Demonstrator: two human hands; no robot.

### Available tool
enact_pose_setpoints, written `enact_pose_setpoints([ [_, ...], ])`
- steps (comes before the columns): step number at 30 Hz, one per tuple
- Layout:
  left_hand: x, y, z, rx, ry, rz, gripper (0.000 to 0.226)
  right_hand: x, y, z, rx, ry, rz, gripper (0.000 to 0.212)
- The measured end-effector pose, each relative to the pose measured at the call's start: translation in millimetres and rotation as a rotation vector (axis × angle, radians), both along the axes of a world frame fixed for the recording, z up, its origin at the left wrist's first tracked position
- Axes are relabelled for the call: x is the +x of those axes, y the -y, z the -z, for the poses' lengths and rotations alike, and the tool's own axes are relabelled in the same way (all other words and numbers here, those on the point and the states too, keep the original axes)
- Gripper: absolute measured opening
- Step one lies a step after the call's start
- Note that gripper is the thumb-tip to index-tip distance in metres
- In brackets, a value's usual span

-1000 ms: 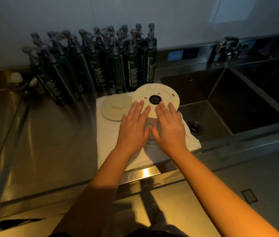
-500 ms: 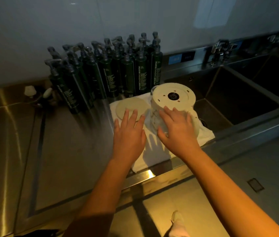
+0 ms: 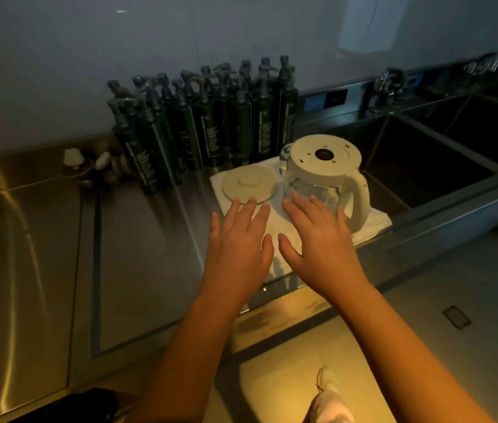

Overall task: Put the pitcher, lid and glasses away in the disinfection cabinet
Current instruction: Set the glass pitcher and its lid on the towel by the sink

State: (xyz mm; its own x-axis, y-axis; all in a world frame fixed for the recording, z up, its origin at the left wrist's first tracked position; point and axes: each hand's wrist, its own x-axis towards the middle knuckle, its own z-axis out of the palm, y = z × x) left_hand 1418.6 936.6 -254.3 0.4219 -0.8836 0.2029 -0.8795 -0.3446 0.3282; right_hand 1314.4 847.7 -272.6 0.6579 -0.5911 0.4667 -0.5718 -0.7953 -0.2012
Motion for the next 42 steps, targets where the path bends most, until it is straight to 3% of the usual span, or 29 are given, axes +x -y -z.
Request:
enact_pose_setpoints([
  [42,-21.8,-25.4,7.8,-0.164,-0.025,0.031,0.054,-16.7,-22.4,9.5,0.006,-0.024,0.061,0.049],
])
